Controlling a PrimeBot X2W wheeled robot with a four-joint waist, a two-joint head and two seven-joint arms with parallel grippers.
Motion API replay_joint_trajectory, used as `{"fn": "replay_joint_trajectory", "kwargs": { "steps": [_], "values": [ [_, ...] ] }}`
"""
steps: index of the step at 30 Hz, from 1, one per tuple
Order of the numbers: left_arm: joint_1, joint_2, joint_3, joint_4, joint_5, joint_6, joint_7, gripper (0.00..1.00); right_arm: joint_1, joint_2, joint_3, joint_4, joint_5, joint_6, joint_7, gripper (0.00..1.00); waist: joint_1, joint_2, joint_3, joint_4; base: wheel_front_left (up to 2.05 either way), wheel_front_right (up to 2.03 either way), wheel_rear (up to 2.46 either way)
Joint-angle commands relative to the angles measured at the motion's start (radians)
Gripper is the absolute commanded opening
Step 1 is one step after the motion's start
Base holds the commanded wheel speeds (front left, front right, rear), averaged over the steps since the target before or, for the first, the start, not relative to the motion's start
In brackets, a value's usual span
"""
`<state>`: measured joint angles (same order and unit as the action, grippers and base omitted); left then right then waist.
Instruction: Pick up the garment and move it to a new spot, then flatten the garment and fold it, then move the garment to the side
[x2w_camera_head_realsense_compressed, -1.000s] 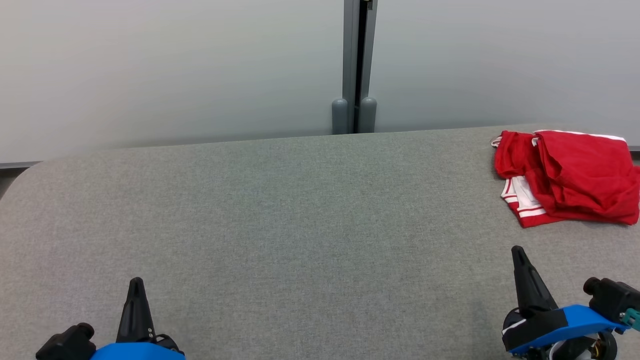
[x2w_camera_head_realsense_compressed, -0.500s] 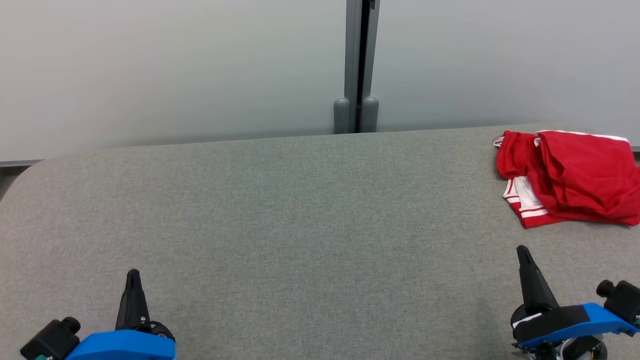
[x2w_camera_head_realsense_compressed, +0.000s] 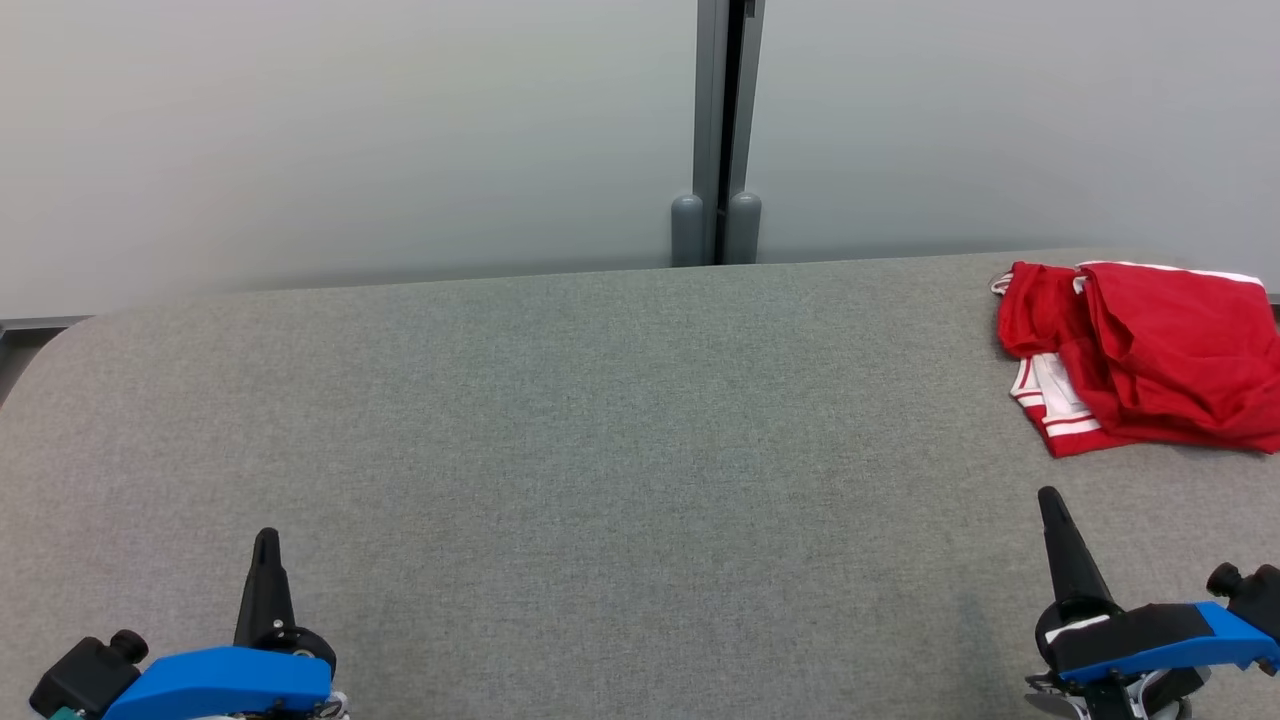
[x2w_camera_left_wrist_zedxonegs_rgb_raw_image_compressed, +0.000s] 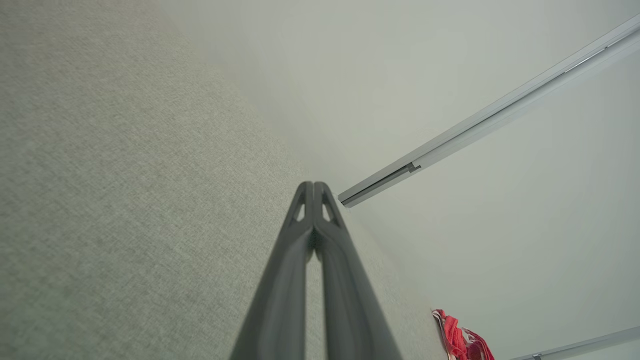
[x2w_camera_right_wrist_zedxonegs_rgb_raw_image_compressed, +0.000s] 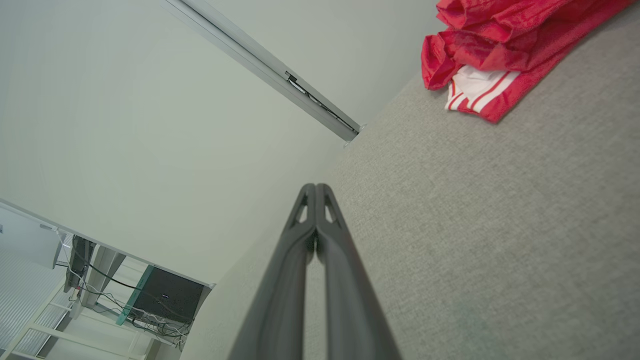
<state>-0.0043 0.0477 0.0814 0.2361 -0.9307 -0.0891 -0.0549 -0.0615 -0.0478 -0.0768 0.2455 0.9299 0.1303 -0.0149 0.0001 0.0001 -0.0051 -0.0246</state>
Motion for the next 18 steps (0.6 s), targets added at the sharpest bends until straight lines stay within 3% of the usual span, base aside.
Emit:
{"fn": "replay_joint_trajectory", "kwargs": {
  "steps": [1,18],
  "values": [
    [-0.032,0.003,0.004,-0.007,-0.03,-0.007,0.006,0.0,-0.029,-0.003,-0.005,-0.011,0.033,0.0,0.005,0.0,-0.0001,-0.0001,0.0,0.0,0.0,0.0,0.0],
    [-0.055,0.003,0.014,-0.003,-0.22,-0.018,0.055,0.0,-0.036,-0.004,-0.015,-0.009,0.223,0.0,0.042,0.0,-0.0001,-0.0001,0.002,0.006,0.0,0.0,0.0]
  ]
}}
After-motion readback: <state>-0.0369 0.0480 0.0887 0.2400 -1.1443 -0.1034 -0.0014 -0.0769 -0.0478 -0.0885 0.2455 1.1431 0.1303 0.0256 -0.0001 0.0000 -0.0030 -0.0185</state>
